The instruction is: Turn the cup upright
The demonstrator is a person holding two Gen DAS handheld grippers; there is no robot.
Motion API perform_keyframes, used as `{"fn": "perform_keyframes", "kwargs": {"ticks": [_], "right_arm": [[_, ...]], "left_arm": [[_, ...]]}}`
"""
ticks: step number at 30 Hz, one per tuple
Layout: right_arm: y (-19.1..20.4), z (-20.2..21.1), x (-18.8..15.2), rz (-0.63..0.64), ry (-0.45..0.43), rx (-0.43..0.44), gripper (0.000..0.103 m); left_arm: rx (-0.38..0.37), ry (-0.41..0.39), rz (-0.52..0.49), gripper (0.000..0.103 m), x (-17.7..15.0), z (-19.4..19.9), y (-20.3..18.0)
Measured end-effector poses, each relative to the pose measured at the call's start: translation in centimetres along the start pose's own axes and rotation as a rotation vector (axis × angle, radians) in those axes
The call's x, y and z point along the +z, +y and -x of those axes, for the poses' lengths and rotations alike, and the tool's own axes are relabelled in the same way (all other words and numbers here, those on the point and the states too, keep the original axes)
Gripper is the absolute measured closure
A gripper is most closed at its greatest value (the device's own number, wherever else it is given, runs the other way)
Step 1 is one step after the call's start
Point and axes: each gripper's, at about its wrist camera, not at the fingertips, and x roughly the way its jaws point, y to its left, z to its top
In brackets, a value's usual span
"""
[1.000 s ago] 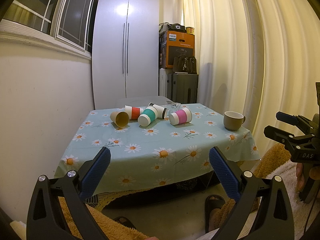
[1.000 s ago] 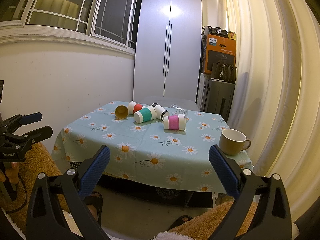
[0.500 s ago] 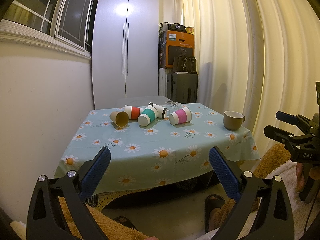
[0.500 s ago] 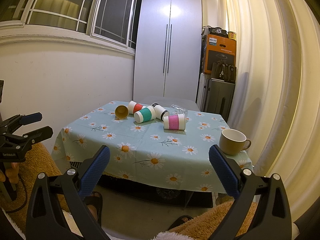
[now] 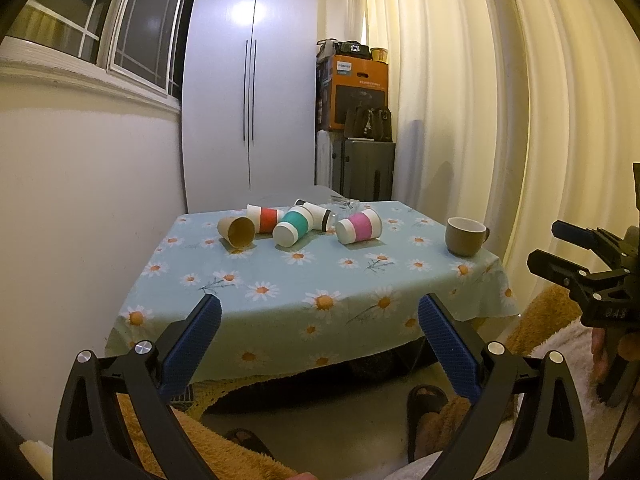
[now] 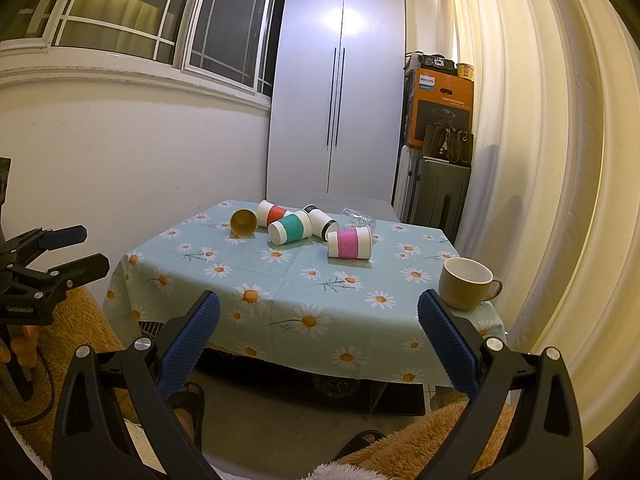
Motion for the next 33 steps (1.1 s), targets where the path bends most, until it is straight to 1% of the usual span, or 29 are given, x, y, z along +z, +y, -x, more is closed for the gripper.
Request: {"fn": "perform_keyframes", "kwargs": {"ticks": [4, 6, 7, 11, 15, 19, 22, 25, 29, 30, 33], "right_arm": [[-0.1, -0.3, 0.1, -0.008, 0.029, 0.014, 0.005], [-0.1, -0.3, 0.4, -0.007, 0.032, 0.010, 0.005], [0.2, -0.9, 0.0, -0.009, 0.046, 0.018, 0.005], [0.0, -2.4, 1.1, -0.022, 0.111, 0.052, 0.005], [-0.6, -4.6, 2.5, -0.040, 0.156, 0.059, 0.005], [-1.7, -7.8, 4.7, -0.072, 0.208, 0.078, 0.005], [-2.5, -10.4, 6.1, -0.094, 0.233, 0.090, 0.005], [-3.3, -13.1, 7.1, -0.123, 0.264, 0.106, 0.005], [-4.0, -16.7, 8.0, -0.142, 0.308, 0.121, 0.005], [-4.2, -17.5, 8.1, -0.148, 0.314, 0.121, 0.005], [-4.9, -20.6, 8.9, -0.157, 0.344, 0.130, 0.005]], "left_arm": [[0.004, 0.011, 0.007, 0.007, 0.1, 0.0, 0.0], [-0.013, 0.025, 0.008, 0.007, 0.7, -0.2, -0.1], [-0.014, 0.034, 0.006, 0.007, 0.9, -0.3, -0.1], [-0.038, 0.094, 0.000, 0.007, 1.9, -1.6, 0.0], [-0.068, 0.152, 0.001, 0.007, 3.5, -3.6, 0.6], [-0.088, 0.205, -0.014, 0.007, 6.0, -6.7, 1.3], [-0.088, 0.244, -0.058, 0.007, 8.2, -9.3, 1.7], [-0.091, 0.264, -0.088, 0.007, 9.9, -11.6, 2.1], [-0.103, 0.310, -0.125, 0.007, 11.6, -15.4, 2.3], [-0.117, 0.322, -0.128, 0.007, 12.0, -16.5, 2.5], [-0.124, 0.363, -0.144, 0.007, 12.9, -19.9, 2.9]]}}
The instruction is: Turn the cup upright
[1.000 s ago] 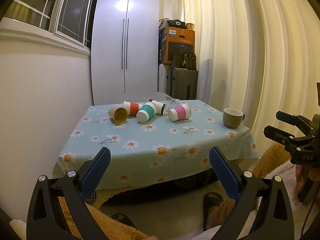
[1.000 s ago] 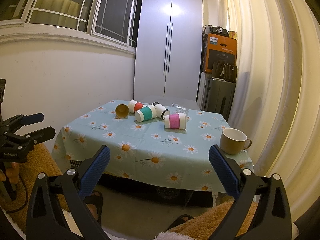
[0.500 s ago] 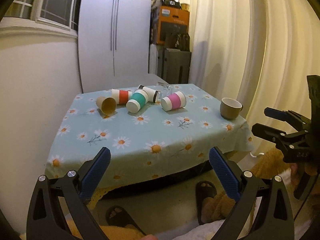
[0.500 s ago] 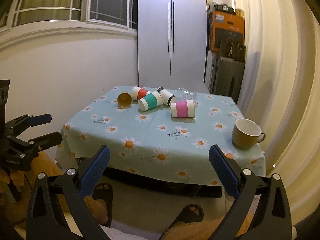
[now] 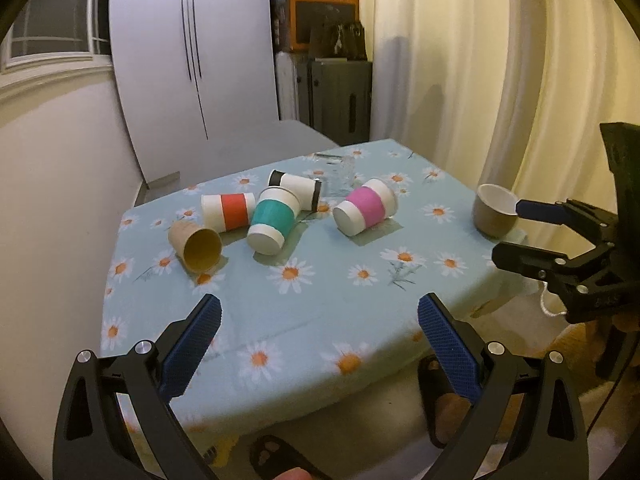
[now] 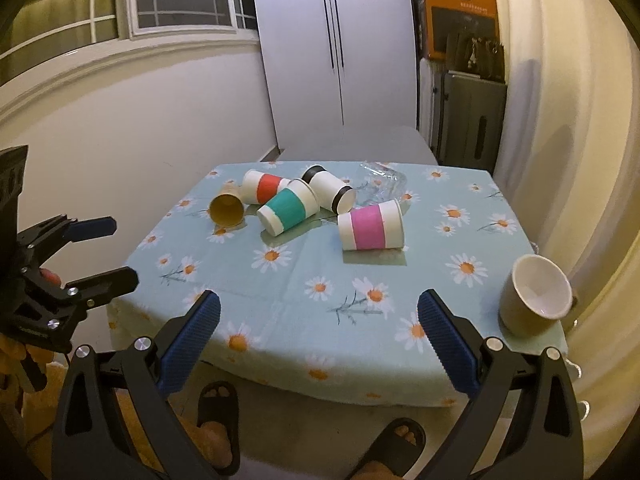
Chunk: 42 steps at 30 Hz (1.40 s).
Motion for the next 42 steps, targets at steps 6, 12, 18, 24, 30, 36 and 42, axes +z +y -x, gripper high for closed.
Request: {"fn": "perform_keyframes", "kwargs": {"ticks": [6, 12, 18, 24, 30, 36, 42], "right_arm": [[-1.5, -4.0, 2.4, -0.040, 0.024, 0.016, 0.005], [-3.6, -8.9, 4.2, -0.096, 0.084, 0.045, 0.005], [-6.3, -11.6, 4.7, -0.146, 0.106, 0.058, 0.005], [-8.2, -13.2, 4.5, -0.213, 0.135, 0.101, 0.005], [-8.2, -13.7, 4.7, -0.203, 0.143, 0.121, 0.005], [-8.3, -14.1, 4.3, -0.211, 0.160, 0.131, 0.005], [-8.3, -14.0, 4.5, -0.211, 0.157, 0.137, 0.005]], "left_arm": [[-0.013, 0.101, -0.060, 0.007, 3.2, -5.9, 1.6], [-0.048, 0.203, -0.119, 0.008, 6.2, -11.9, 3.0], [-0.056, 0.303, -0.154, 0.008, 8.6, -17.8, 3.8], [-0.050, 0.388, -0.168, 0.008, 9.9, -22.4, 4.7], [-0.038, 0.474, -0.184, 0.013, 10.2, -25.9, 4.8], [-0.003, 0.547, -0.183, 0.025, 10.3, -28.3, 5.4], [0.004, 0.575, -0.177, 0.041, 10.5, -29.0, 5.8]]}}
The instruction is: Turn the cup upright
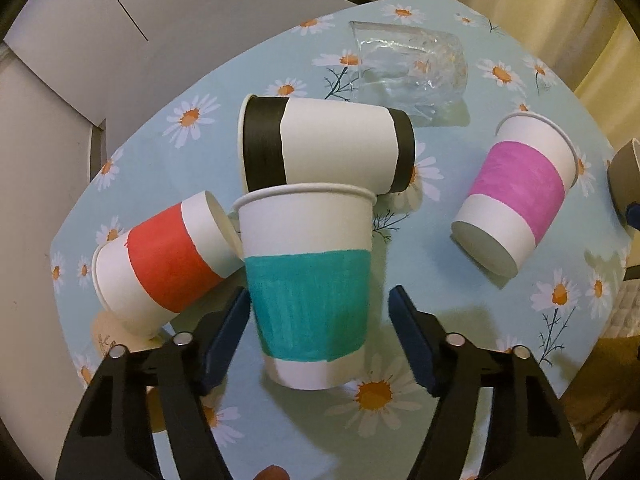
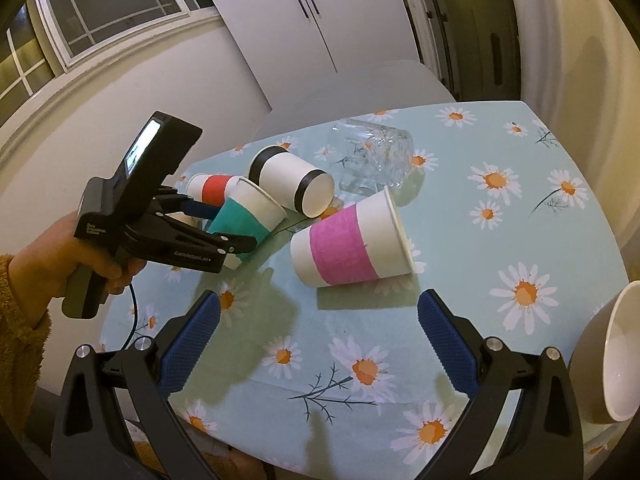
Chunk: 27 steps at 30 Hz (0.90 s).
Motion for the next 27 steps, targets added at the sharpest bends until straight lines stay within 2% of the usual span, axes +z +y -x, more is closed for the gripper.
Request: {"fn": "perform_keyframes", "kwargs": {"ticks": [1, 19, 27], "right_arm": [[0.0, 0.0, 0.0, 0.000, 0.001, -0.002, 0.005], [0.1, 0.5, 0.0, -0.017, -0.005, 0.011, 0.005], [0.2, 1.0, 0.2, -0.025, -0.012, 0.033, 0.005]], "left_arm": [[0.003, 0.003, 0.003, 0.044, 0.0, 0.0, 0.1], [0.045, 0.012, 0.050, 0.044, 0.4, -0.4, -0.1], [0.009, 0.000, 0.094, 0.044, -0.7, 1.4, -0.3]]}}
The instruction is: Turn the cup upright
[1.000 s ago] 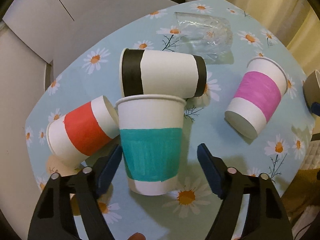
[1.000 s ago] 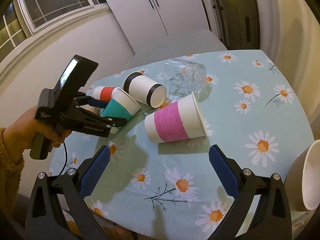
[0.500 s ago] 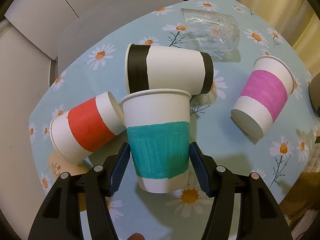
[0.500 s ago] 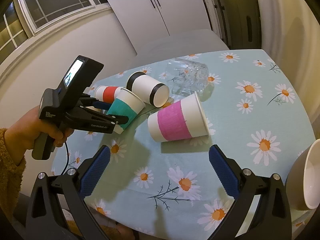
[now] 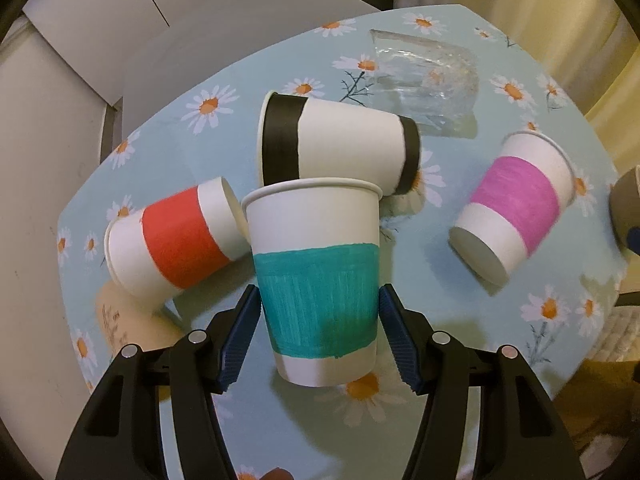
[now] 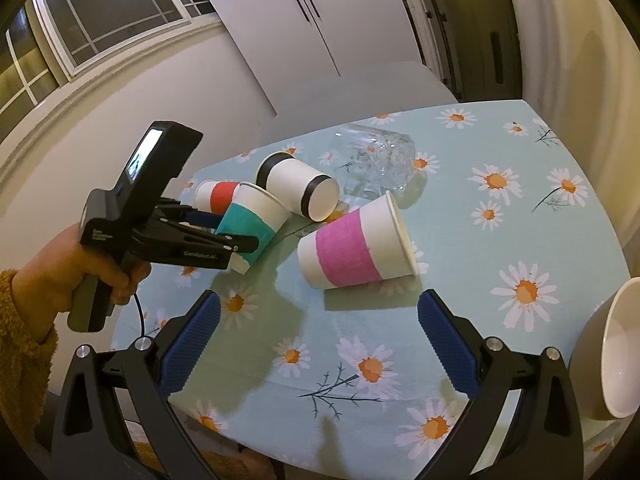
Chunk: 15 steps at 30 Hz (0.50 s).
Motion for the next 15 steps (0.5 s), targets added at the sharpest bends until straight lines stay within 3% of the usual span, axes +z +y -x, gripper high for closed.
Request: {"fn": "perform_keyframes", "kwargs": {"ticks": [4, 15], "right_arm": [[0.6, 0.5, 0.0, 0.006, -0.003, 0.025, 0.005], [2.1, 1.9, -1.2, -0.011, 0.024, 0.132, 0.005]], "left_arm": [[-0.031, -0.015, 0.029, 0.044, -1.5, 1.7, -0.2], [-0.213, -0.048, 0.269, 0.044, -9.2, 4.5, -0.6]]}}
